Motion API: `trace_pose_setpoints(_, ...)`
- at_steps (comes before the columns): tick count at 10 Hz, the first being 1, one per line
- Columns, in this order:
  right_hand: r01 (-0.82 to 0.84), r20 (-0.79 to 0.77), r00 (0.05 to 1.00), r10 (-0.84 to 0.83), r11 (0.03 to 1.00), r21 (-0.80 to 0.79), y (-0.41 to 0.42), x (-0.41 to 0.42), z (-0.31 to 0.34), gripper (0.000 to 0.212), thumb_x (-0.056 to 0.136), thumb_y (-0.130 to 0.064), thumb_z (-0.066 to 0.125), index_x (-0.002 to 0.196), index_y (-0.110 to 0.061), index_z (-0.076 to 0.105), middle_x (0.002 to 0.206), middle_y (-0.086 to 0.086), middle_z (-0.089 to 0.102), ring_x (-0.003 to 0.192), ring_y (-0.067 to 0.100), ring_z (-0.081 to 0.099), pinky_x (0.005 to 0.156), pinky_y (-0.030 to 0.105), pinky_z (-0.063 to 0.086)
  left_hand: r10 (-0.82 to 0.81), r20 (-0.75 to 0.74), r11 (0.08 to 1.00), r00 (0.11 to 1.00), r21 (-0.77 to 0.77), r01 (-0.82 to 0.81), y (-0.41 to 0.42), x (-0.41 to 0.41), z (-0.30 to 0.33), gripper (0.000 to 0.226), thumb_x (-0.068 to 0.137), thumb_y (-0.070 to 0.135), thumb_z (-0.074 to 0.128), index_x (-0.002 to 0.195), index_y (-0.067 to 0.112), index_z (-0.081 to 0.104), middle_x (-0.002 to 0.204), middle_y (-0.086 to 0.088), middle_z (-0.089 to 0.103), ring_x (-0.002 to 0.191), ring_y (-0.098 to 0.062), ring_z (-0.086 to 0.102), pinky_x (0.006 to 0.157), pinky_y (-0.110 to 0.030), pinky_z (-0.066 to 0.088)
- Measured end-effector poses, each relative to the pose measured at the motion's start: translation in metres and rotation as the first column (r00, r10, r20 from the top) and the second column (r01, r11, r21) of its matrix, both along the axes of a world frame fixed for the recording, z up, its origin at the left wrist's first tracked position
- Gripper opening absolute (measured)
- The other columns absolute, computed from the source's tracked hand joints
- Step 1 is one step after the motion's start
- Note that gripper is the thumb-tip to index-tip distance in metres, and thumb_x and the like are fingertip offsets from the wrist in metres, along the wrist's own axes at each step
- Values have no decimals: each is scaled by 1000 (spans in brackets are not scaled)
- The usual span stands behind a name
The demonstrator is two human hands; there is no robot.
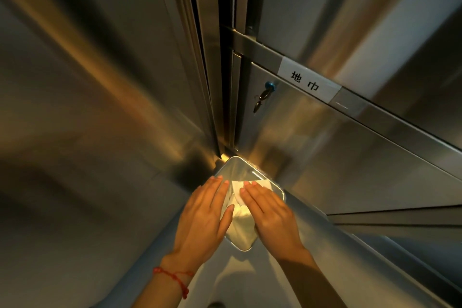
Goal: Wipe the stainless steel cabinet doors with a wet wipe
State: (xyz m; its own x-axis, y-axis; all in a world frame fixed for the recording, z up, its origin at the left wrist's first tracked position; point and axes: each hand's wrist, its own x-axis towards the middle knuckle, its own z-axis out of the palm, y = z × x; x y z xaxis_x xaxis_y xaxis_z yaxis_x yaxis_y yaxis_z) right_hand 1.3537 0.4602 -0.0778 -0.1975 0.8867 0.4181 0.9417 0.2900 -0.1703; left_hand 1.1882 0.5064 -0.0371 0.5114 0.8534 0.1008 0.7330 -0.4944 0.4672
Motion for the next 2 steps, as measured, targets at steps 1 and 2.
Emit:
trace_pose_setpoints(1, 18, 18, 1000, -17, 1000, -5, 1, -2, 2, 85, 57, -36, 87, 126, -9, 46, 122, 11, 65, 112, 27, 62, 98, 39, 39, -13, -1, 1000, 1000, 16, 13, 3, 1, 0, 51, 102, 46, 18, 129, 9, 42, 121, -15, 63, 112, -30, 60, 86, -48, 49)
trace_pose_setpoints(2, 42, 11, 999, -42, 999, 4, -2, -5, 0, 84, 61, -38, 84, 129, -10, 44, 126, 10, 62, 117, 27, 59, 106, 38, 36, -38, -14, 998, 999, 49, 39, 4, 4, -1, 50, 103, 45, 17, 128, 10, 41, 121, -15, 63, 112, -30, 60, 86, -49, 50)
